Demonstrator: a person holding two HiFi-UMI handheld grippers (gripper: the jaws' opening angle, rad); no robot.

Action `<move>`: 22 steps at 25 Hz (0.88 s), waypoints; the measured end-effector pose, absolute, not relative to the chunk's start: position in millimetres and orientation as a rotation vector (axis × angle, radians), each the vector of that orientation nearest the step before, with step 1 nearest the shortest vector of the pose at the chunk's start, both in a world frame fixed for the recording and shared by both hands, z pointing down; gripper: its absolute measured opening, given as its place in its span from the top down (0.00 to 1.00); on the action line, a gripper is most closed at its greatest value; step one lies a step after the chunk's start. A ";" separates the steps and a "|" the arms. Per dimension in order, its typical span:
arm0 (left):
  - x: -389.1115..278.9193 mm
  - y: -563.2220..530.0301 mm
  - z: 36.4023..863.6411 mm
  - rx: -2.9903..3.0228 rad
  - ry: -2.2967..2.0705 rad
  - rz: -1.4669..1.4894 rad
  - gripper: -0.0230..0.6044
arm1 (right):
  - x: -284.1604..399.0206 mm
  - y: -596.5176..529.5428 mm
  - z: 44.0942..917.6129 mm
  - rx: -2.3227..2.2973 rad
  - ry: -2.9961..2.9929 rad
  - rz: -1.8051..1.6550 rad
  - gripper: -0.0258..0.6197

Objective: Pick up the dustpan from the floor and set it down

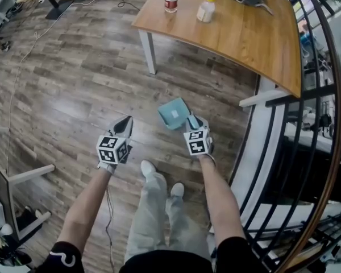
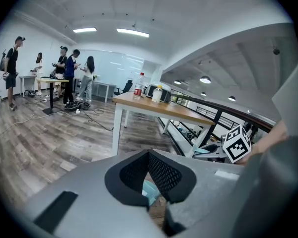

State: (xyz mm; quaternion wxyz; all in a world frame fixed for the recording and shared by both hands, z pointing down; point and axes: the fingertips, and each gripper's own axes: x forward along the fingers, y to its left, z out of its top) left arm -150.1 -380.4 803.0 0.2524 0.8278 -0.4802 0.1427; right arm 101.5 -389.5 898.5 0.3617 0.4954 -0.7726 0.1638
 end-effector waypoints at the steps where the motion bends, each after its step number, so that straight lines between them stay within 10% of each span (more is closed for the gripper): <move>1: -151.7 -380.6 805.5 2.245 -1.305 0.390 0.97 | 101.7 -387.3 901.8 1.272 -1.987 0.423 0.82; 22: -125.6 -367.8 795.8 2.211 -1.290 0.397 0.97 | 109.0 -359.2 897.4 1.205 -1.973 0.604 0.64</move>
